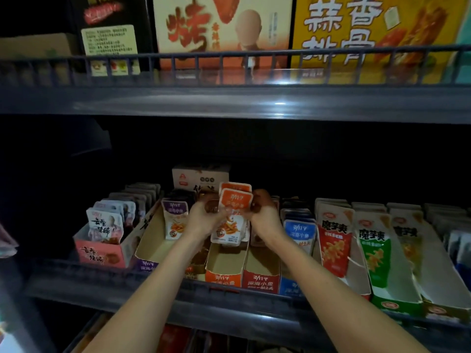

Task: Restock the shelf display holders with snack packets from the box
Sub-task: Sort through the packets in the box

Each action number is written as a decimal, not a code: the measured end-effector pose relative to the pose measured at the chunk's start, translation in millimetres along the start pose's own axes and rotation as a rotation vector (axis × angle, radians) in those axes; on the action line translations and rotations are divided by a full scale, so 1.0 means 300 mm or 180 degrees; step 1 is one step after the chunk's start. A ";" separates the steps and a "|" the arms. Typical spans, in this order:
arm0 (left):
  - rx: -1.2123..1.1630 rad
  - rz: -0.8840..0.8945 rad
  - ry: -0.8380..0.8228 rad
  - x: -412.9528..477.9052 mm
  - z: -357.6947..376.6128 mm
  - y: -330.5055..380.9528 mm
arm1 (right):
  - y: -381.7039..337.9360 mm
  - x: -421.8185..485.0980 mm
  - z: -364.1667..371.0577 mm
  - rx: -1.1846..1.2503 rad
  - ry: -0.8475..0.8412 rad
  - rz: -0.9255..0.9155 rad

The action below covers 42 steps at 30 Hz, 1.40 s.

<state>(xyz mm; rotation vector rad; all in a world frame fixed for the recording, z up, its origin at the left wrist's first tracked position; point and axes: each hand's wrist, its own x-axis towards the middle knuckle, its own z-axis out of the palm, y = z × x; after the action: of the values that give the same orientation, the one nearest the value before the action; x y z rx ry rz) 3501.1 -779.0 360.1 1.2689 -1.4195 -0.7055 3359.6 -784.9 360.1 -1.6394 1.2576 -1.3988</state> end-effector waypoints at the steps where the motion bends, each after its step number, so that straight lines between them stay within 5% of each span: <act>1: -0.0016 0.0050 0.0004 0.005 0.002 0.004 | 0.001 0.008 -0.004 -0.0095 0.0027 -0.0058; 16: -0.0025 -0.0002 -0.0263 0.038 0.017 -0.053 | 0.069 0.032 0.020 -0.0786 -0.0007 -0.0072; 26: 0.1764 0.0496 -0.0078 0.051 0.019 -0.106 | 0.114 0.027 0.017 -0.2070 0.0158 -0.0381; 42: 0.2224 0.0724 0.0278 0.091 0.038 -0.175 | 0.128 0.066 0.017 -0.2546 0.0443 -0.0506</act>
<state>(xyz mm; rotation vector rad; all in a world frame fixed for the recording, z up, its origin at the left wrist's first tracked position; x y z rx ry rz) 3510.5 -820.9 317.7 1.5961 -1.7740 0.0228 3354.3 -817.1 331.4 -2.2179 1.9713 -1.1735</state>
